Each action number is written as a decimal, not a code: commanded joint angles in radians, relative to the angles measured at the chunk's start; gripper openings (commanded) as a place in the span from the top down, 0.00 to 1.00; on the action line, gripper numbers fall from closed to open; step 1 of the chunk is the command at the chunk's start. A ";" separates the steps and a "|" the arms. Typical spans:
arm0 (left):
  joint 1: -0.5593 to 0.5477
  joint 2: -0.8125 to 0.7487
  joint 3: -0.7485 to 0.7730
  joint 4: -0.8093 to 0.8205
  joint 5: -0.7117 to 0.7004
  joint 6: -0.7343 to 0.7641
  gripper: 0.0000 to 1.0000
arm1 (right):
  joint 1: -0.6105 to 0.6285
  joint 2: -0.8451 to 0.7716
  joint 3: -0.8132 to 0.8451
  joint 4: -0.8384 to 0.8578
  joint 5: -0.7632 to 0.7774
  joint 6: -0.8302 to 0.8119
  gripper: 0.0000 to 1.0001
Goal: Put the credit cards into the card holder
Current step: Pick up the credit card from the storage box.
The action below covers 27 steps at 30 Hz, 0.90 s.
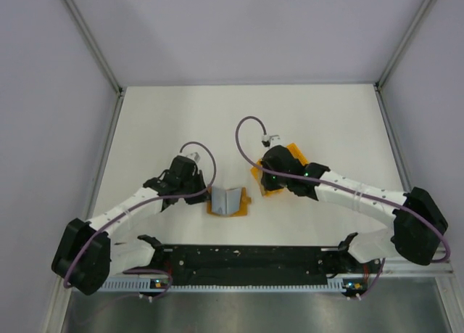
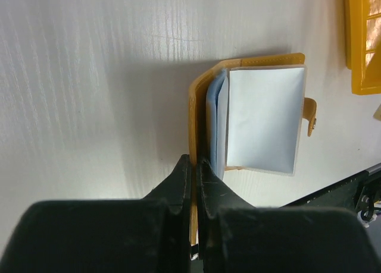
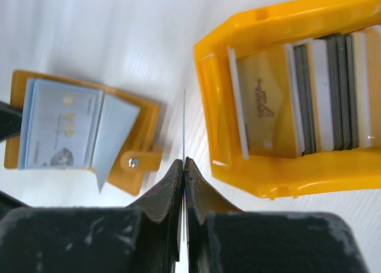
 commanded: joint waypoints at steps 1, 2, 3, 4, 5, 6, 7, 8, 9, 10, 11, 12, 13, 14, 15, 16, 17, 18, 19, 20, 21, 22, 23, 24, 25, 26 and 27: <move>-0.006 -0.051 -0.009 0.035 -0.046 0.026 1.00 | 0.074 0.013 0.012 -0.040 0.068 -0.022 1.00; -0.005 -0.060 -0.012 0.031 -0.052 0.029 1.00 | 0.089 0.023 0.008 -0.062 0.090 -0.025 1.00; -0.005 -0.070 -0.017 0.029 -0.052 0.029 1.00 | 0.105 0.029 0.002 -0.076 0.100 -0.026 1.00; -0.005 -0.077 -0.022 0.029 -0.049 0.027 1.00 | 0.111 0.036 -0.002 -0.085 0.104 -0.028 1.00; -0.006 -0.088 -0.029 0.037 -0.045 0.026 1.00 | 0.125 0.041 -0.006 -0.100 0.116 -0.022 1.00; -0.006 -0.096 -0.037 0.038 -0.045 0.024 1.00 | 0.140 0.046 -0.009 -0.105 0.122 -0.025 1.00; -0.006 -0.106 -0.045 0.040 -0.049 0.023 1.00 | 0.149 0.053 -0.012 -0.111 0.128 -0.025 1.00; -0.006 -0.114 -0.049 0.040 -0.054 0.024 1.00 | 0.158 0.059 -0.012 -0.120 0.131 -0.022 1.00; -0.005 -0.119 -0.058 0.041 -0.054 0.023 1.00 | 0.166 0.073 -0.009 -0.125 0.133 -0.020 1.00; -0.005 -0.123 -0.063 0.043 -0.054 0.024 1.00 | 0.174 0.085 -0.008 -0.131 0.131 -0.019 1.00; -0.006 -0.128 -0.071 0.047 -0.053 0.021 1.00 | 0.180 0.099 -0.003 -0.139 0.133 -0.014 1.00; -0.006 -0.129 -0.077 0.053 -0.049 0.021 1.00 | 0.187 0.114 -0.002 -0.139 0.133 -0.007 1.00; -0.006 -0.133 -0.083 0.057 -0.048 0.020 1.00 | 0.195 0.128 0.003 -0.142 0.133 -0.003 1.00; -0.006 -0.134 -0.089 0.061 -0.043 0.017 1.00 | 0.201 0.147 0.008 -0.142 0.131 0.000 1.00; -0.005 -0.136 -0.095 0.067 -0.045 0.017 1.00 | 0.206 0.162 0.014 -0.146 0.133 0.004 1.00; -0.006 -0.136 -0.103 0.072 -0.043 0.017 1.00 | 0.214 0.179 0.020 -0.146 0.136 0.010 1.00; -0.006 -0.137 -0.109 0.078 -0.042 0.015 1.00 | 0.218 0.193 0.023 -0.146 0.140 0.013 1.00; -0.006 -0.139 -0.115 0.080 -0.042 0.013 1.00 | 0.221 0.204 0.026 -0.146 0.143 0.018 1.00; -0.005 -0.140 -0.120 0.083 -0.040 0.013 1.00 | 0.227 0.211 0.028 -0.146 0.145 0.020 1.00; -0.006 -0.142 -0.124 0.089 -0.039 0.010 1.00 | 0.229 0.217 0.029 -0.146 0.151 0.023 0.99; -0.006 -0.143 -0.128 0.092 -0.034 0.012 1.00 | 0.234 0.220 0.031 -0.146 0.154 0.026 0.98; -0.006 -0.143 -0.128 0.095 -0.033 0.012 1.00 | 0.237 0.222 0.029 -0.145 0.154 0.026 0.98; -0.005 -0.143 -0.126 0.096 -0.031 0.009 1.00 | 0.238 0.224 0.031 -0.142 0.154 0.030 0.97; -0.005 -0.145 -0.125 0.097 -0.029 0.010 1.00 | 0.240 0.224 0.031 -0.140 0.154 0.033 0.96; -0.005 -0.145 -0.123 0.095 -0.026 0.010 1.00 | 0.241 0.224 0.031 -0.137 0.153 0.033 0.96; -0.006 -0.146 -0.120 0.095 -0.023 0.009 1.00 | 0.241 0.227 0.032 -0.137 0.151 0.035 0.95; -0.006 -0.151 -0.120 0.095 -0.022 0.009 1.00 | 0.240 0.228 0.032 -0.137 0.151 0.035 0.94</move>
